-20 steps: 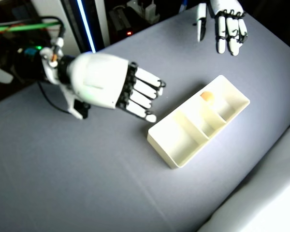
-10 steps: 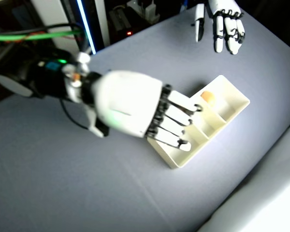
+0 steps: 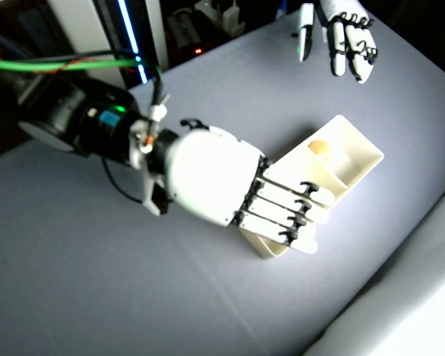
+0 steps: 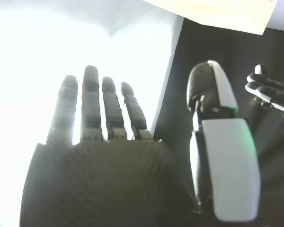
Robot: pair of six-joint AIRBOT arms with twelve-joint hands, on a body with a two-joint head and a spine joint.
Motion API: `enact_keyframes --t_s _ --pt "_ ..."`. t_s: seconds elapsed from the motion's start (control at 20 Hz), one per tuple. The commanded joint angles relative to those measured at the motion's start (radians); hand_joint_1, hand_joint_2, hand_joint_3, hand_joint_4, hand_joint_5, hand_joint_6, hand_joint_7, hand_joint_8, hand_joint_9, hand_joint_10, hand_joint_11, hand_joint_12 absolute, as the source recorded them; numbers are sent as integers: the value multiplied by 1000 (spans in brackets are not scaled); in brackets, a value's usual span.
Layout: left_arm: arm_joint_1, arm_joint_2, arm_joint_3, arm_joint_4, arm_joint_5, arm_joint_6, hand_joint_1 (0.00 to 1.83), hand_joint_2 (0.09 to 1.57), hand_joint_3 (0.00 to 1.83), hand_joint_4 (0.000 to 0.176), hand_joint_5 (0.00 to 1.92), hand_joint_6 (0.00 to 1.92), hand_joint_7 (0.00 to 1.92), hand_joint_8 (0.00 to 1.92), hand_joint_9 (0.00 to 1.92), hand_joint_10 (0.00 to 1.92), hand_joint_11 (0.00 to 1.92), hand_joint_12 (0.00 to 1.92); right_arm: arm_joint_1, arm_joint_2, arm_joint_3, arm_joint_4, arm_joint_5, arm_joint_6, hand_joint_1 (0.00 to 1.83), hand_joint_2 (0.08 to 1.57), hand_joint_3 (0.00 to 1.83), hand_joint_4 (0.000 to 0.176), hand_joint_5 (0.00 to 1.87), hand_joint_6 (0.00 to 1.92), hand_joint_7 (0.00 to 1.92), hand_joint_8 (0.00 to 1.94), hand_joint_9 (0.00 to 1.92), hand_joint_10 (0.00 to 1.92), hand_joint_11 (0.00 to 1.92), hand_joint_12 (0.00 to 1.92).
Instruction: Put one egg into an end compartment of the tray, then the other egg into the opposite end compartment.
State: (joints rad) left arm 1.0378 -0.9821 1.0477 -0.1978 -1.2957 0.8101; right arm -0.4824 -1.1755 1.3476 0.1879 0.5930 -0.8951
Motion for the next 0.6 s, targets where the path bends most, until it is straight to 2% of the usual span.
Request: enact_keyframes --t_s 0.0,0.05,0.1,0.15,0.2,0.25,0.3,0.35,0.4,0.45,0.5,0.55 --pt "-3 4 1 -2 -132 -4 350 1393 0 145 35 5 0 0 1 0 0 467 12 7 0 3 120 0 313 1279 1 42 0 0 0 0 0 0 0 1777" --pt "2 4 0 -6 -138 -4 252 1364 0 153 0 0 0 0 0 0 0 135 12 7 -6 3 123 0 131 1301 2 47 0 0 0 0 0 0 0 1910" --pt "4 4 -1 -10 -142 -4 252 1364 0 153 0 0 0 0 0 0 0 135 12 7 -18 3 136 0 131 1301 2 47 0 0 0 0 0 0 0 1910" --pt "5 4 -2 -11 -143 -4 133 1310 0 174 0 0 0 0 0 0 0 4 12 19 -34 2 152 0 46 1322 0 61 0 0 0 0 0 0 0 1665" --pt "6 5 -3 -12 -145 -4 92 1287 0 176 0 0 0 0 0 0 0 0 7 34 -54 1 175 -1 8 1330 0 55 0 0 0 0 0 0 0 1477" --pt "20 16 -12 -25 -167 -3 92 1287 0 176 0 0 0 0 0 0 0 0 -33 86 -123 -10 271 -1 8 1330 0 55 0 0 0 0 0 0 0 1477" --pt "27 20 -16 -33 -180 0 4 1238 0 176 0 0 0 0 0 0 0 0 -59 109 -155 -12 316 -1 7 1309 2 55 0 0 0 0 0 0 0 291" --pt "33 25 -22 -38 -190 6 4 1238 0 176 0 0 0 0 0 0 0 0 -84 130 -182 -14 364 -1 7 1309 2 55 0 0 0 0 0 0 0 291" --pt "39 31 -28 -42 -200 14 0 1183 0 175 0 0 0 0 0 0 0 0 -114 154 -212 -15 412 -1 0 1309 1 81 0 0 0 0 0 0 0 11" --pt "44 39 -36 -45 -213 21 0 1180 0 151 0 0 0 0 0 0 0 0 -159 190 -253 -15 481 -3 0 1341 17 98 0 0 0 0 0 0 0 1" --pt "48 44 -40 -48 -221 23 0 1163 0 143 0 0 0 0 0 0 0 0 -186 207 -273 -15 512 -6 0 1364 26 93 0 0 0 0 0 0 0 0" --pt "54 47 -45 -54 -234 28 0 1163 0 143 0 0 0 0 0 0 0 0 -224 231 -307 -15 557 -18 0 1364 26 93 0 0 0 0 0 0 0 0"
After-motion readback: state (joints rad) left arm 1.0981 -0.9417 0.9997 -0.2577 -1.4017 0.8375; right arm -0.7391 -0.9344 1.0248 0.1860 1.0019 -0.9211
